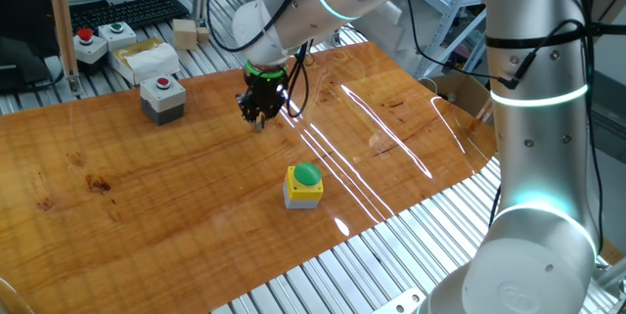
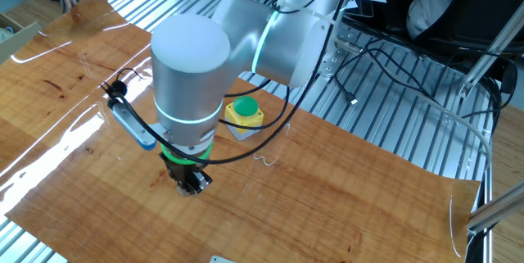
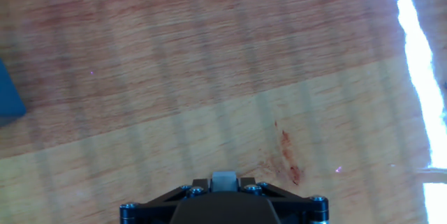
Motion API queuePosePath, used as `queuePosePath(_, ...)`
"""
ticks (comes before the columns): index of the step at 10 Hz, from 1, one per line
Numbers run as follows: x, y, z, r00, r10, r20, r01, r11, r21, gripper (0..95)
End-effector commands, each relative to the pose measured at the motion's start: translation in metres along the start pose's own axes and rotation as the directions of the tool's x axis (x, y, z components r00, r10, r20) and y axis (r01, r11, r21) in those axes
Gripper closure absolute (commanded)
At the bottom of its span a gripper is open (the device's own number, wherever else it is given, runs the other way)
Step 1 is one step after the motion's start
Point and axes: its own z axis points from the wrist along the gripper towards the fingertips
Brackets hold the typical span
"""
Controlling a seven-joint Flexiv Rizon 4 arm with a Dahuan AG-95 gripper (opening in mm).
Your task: Hold a small block with the gripper and sweep it from left to right on the table
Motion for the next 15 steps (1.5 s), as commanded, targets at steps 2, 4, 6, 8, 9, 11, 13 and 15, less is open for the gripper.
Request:
queuePosePath(2,0.004,0.009,0.004,1.0,0.03,0.003,-0.03,0.999,0.013,95.0)
queuePosePath(4,0.006,0.012,0.003,0.999,0.043,0.001,-0.043,0.999,0.006,95.0)
queuePosePath(6,0.007,0.015,0.002,0.998,0.057,-0.003,-0.057,0.998,0.004,95.0)
queuePosePath(8,0.008,0.017,0.002,0.997,0.073,-0.013,-0.073,0.997,-0.011,95.0)
queuePosePath(9,0.008,0.018,0.002,0.996,0.086,-0.019,-0.087,0.996,-0.036,95.0)
queuePosePath(11,0.008,0.019,0.001,0.997,0.08,-0.019,-0.08,0.996,-0.028,95.0)
queuePosePath(13,0.008,0.019,0.001,0.997,0.074,-0.022,-0.075,0.996,-0.043,95.0)
queuePosePath(15,0.009,0.018,-0.006,0.999,-0.01,-0.038,0.007,0.998,-0.066,95.0)
